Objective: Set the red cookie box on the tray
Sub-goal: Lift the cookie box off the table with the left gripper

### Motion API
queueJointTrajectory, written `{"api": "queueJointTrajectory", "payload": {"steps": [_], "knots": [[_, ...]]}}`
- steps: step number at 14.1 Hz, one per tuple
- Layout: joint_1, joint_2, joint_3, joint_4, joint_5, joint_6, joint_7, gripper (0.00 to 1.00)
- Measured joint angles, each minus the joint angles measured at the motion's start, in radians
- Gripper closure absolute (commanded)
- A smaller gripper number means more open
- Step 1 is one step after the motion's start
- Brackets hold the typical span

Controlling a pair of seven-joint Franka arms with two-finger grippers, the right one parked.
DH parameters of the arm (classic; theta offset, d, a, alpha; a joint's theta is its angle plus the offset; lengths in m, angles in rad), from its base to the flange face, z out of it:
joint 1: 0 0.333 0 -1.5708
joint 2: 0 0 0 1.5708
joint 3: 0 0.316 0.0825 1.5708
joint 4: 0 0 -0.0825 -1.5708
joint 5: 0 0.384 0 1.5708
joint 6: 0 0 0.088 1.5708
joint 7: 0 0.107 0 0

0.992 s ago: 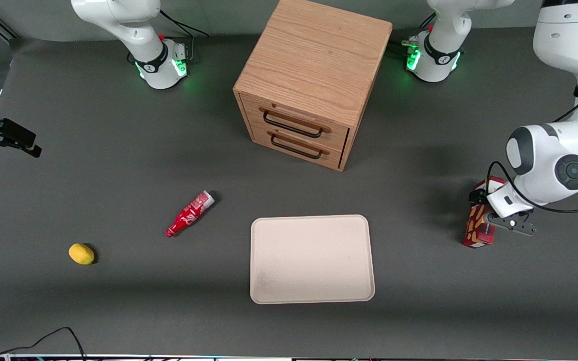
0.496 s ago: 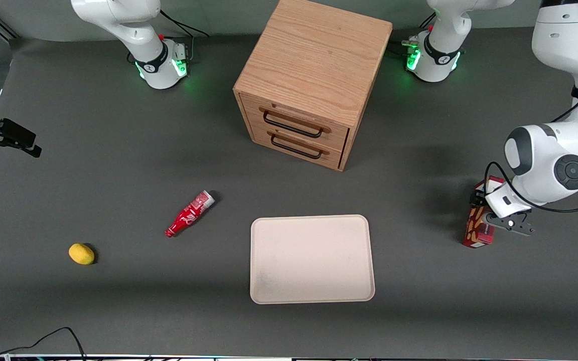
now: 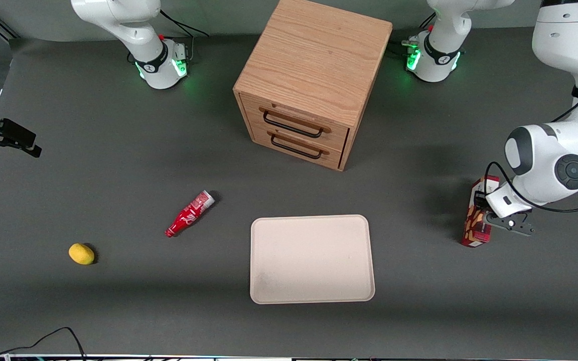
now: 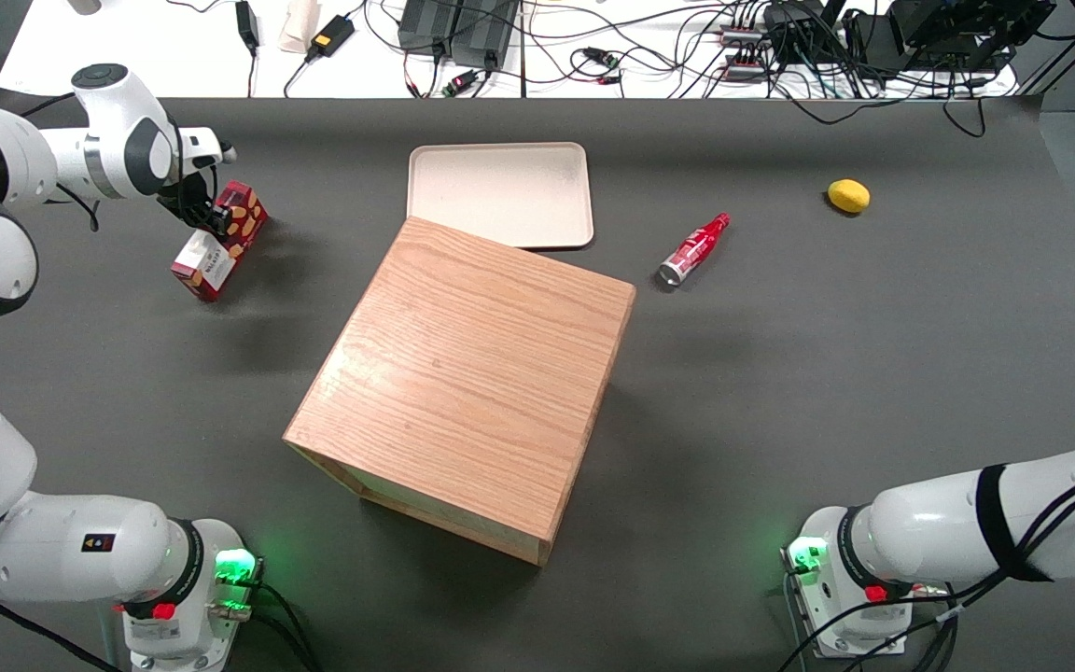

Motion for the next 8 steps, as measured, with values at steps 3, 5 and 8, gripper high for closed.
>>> {"api": "queueJointTrajectory", "payload": {"steps": [3, 5, 8], "knots": [[-0.006, -0.044, -0.002, 0.036, 0.000, -0.110, 0.001, 1.00], [-0.016, -0.103, -0.002, 0.097, -0.001, -0.255, 0.001, 1.00], [-0.027, -0.175, -0.002, 0.218, -0.001, -0.478, 0.000, 1.00]]}}
